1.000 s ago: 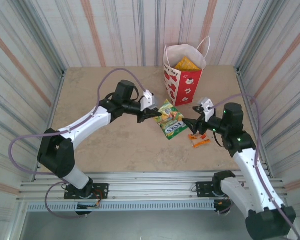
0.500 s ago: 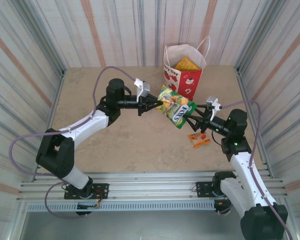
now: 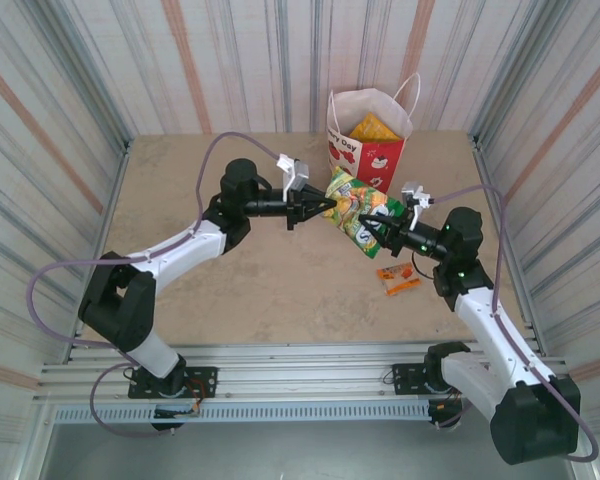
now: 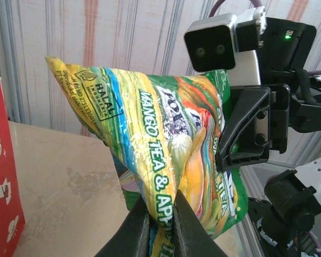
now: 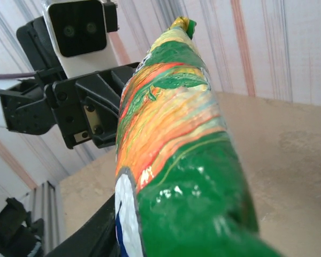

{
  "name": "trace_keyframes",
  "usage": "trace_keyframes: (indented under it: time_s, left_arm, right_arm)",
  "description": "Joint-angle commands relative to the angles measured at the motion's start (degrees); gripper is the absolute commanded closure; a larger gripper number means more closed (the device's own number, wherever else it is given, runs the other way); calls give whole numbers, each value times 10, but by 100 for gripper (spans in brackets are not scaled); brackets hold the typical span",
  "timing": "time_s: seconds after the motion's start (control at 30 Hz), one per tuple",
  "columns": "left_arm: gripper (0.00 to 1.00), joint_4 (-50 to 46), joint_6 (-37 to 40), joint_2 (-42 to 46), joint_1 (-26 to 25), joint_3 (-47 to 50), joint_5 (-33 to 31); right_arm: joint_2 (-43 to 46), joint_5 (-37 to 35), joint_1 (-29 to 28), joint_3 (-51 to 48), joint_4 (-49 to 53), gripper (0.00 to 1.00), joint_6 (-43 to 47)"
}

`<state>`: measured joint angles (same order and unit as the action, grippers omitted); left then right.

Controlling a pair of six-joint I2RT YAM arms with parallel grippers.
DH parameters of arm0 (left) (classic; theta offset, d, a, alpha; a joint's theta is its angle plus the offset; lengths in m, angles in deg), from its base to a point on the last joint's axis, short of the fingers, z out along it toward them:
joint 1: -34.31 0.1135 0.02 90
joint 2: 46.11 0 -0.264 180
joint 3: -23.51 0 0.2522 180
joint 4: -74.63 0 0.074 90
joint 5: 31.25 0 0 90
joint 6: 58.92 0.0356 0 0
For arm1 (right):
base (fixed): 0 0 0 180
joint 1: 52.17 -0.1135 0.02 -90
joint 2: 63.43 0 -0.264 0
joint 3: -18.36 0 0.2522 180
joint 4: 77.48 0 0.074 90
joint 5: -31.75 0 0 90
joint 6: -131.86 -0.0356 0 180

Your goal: Place the snacks into the paper bag

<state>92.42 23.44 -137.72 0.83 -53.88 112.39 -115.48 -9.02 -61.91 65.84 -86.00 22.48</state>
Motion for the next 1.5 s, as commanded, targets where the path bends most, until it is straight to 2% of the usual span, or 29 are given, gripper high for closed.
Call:
trace_keyframes:
  time_s: [0.0, 0.07, 0.13, 0.17, 0.2, 0.23, 0.33, 0.4, 0.6, 0.87, 1.0, 1.27, 1.4, 1.47]
  left_arm:
    - [99, -32, 23, 12, 0, -24, -29]
    - [93, -42, 27, 17, 5, -25, -34]
    - [82, -53, 26, 23, 9, -23, -52]
    - [74, -60, 23, 28, 12, -23, -65]
    - [60, -71, 21, 33, 16, -24, -79]
    - [51, -86, 19, 40, 19, -25, -102]
    - [36, -142, 30, 54, 29, -37, -153]
    - [32, -183, 45, 58, 34, -51, -179]
    - [29, -314, 73, 42, 46, -116, -232]
    - [29, -446, 123, 6, 47, -191, -276]
    - [29, -433, 108, 17, 50, -173, -263]
    - [30, -417, 102, 43, 58, -145, -271]
    - [30, -418, 102, 46, 65, -143, -277]
    - [30, -414, 101, 48, 67, -140, -279]
  right_arm:
    - [8, -22, -4, 34, 4, 78, -11]
    - [12, -41, -5, 47, 19, 85, -10]
    - [16, -74, -5, 64, 44, 87, -6]
    - [17, -93, -5, 76, 57, 87, -1]
    - [15, -114, -4, 95, 82, 88, 10]
    - [12, -138, -4, 118, 112, 88, 25]
    - [-8, -233, -2, 196, 200, 89, 72]
    - [-36, -282, 4, 259, 256, 89, 107]
    - [-190, -349, 29, 492, 447, 87, 183]
    - [-379, -387, 26, 675, 510, 87, 218]
    - [-466, -375, 24, 766, 534, 87, 219]
    - [-589, -367, 22, 888, 547, 87, 223]
    - [-629, -364, 21, 932, 566, 79, 218]
    - [-644, -363, 22, 945, 567, 68, 216]
